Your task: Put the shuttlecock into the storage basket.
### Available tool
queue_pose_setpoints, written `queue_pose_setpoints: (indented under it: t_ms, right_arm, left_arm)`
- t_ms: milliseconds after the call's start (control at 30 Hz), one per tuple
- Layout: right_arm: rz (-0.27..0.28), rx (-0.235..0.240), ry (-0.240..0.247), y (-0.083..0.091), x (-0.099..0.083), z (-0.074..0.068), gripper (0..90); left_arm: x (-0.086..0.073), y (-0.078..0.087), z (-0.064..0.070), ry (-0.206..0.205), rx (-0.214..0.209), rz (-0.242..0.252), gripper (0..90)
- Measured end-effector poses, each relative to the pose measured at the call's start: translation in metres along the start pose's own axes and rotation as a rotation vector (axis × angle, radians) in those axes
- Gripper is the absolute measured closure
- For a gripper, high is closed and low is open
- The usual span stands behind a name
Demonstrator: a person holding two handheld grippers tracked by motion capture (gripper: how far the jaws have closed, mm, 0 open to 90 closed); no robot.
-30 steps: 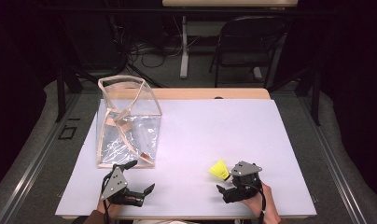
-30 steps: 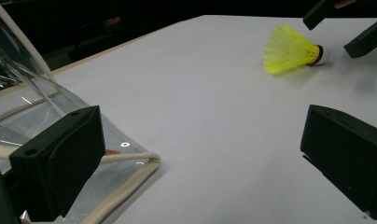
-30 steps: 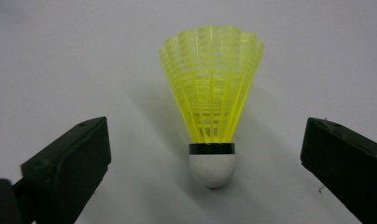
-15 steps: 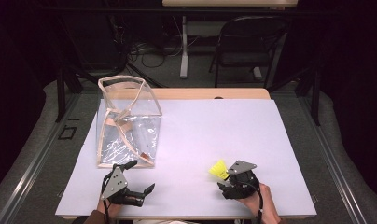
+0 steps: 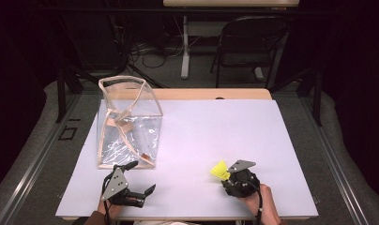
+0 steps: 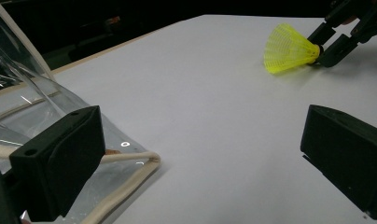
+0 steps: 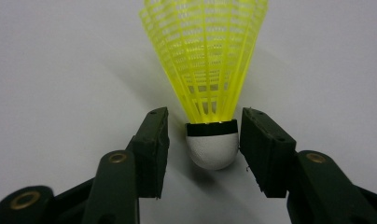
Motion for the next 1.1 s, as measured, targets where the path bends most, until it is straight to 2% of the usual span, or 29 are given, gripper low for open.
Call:
queue_pose_setpoints:
  t_ms: [467, 1100]
  right_arm:
    - [-0.016, -0.002, -0.022, -0.0027, -0.0017, 0.0029, 63.0]
    - [0.003, -0.013, -0.026, 0.005, 0.0002, 0.0042, 64.4]
  left_arm:
    - [0.0001, 0.0001, 0.0006, -0.002, -0.002, 0.0, 0.0]
    - [0.0, 0.0003, 0.0007, -0.001, -0.002, -0.001, 0.0]
Point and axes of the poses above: each handheld gripper's, and its own axes: y roughly backward along the jaws, x roughly out of its top, z roughly to its right, the point moved 8 cm from there along -y, roughly forward along the jaws, and after that the axes turned 10 degrees about -z, right-handed, at the moved point
